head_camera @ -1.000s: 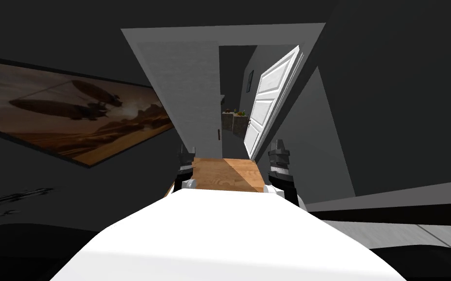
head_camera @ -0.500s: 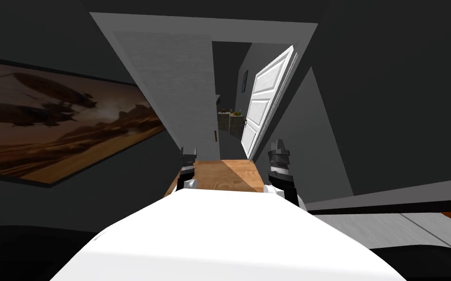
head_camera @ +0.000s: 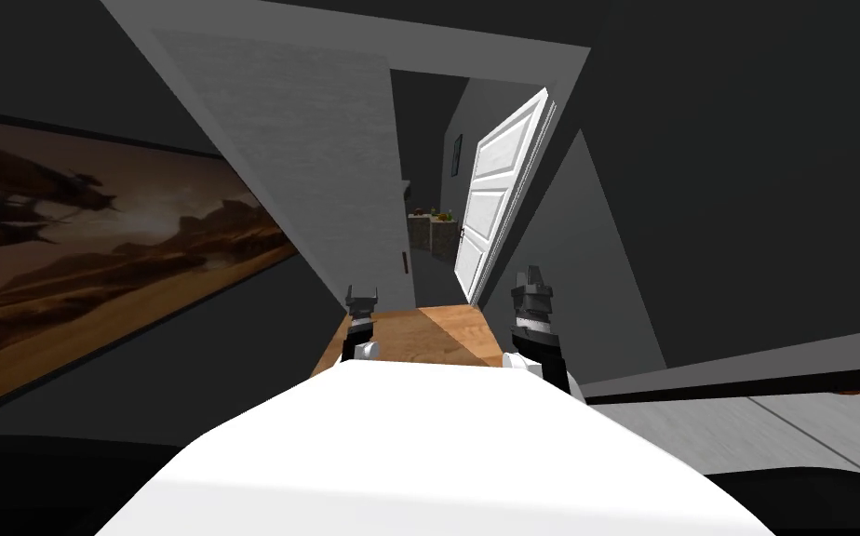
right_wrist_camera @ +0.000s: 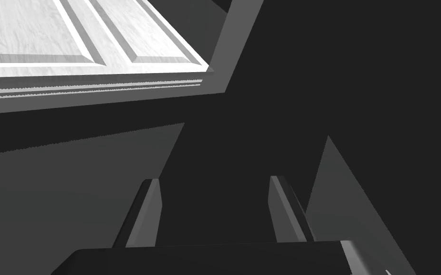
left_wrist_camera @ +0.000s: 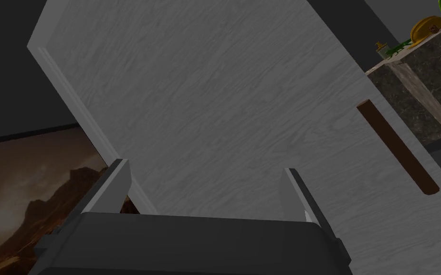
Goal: Push the door open
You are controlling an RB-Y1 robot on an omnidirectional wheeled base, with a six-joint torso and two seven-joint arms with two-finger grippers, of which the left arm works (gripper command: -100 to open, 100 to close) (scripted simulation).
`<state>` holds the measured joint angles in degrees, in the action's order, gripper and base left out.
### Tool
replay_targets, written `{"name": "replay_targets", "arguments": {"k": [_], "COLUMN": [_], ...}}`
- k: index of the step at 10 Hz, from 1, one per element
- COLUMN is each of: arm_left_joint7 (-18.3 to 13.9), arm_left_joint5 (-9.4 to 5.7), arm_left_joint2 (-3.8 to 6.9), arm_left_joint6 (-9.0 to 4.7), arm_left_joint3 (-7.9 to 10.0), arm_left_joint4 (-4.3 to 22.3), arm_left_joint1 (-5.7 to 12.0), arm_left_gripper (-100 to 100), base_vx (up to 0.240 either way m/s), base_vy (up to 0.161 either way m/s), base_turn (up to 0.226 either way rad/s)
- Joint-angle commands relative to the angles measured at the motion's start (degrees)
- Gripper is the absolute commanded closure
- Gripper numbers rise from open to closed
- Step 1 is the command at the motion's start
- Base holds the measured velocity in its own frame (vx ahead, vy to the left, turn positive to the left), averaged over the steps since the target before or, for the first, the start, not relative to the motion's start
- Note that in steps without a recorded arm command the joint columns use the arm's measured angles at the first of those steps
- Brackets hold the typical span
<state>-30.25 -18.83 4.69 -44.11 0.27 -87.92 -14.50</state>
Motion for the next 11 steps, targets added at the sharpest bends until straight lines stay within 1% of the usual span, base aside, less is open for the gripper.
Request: {"name": "replay_targets", "arguments": {"k": [1,6,11], "arm_left_joint7": [-1.68,-6.78,-11.72], "arm_left_joint5": [-1.21,-4.83,-8.34], "arm_left_joint2": [-0.1,-0.44,-1.09], "arm_left_joint6": [-0.13,-1.52,-2.87], "arm_left_joint3": [-0.01,-0.11,-0.21], "arm_left_joint4": [2.09,9.39,16.44], "arm_left_joint1": [0.91,3.62,6.24], "arm_left_gripper": [-100,-100,-100], "base_vx": [0.09,0.092,0.083], "base_vy": [0.035,0.041,0.05], "base_turn": [-0.135,-0.137,-0.138]}}
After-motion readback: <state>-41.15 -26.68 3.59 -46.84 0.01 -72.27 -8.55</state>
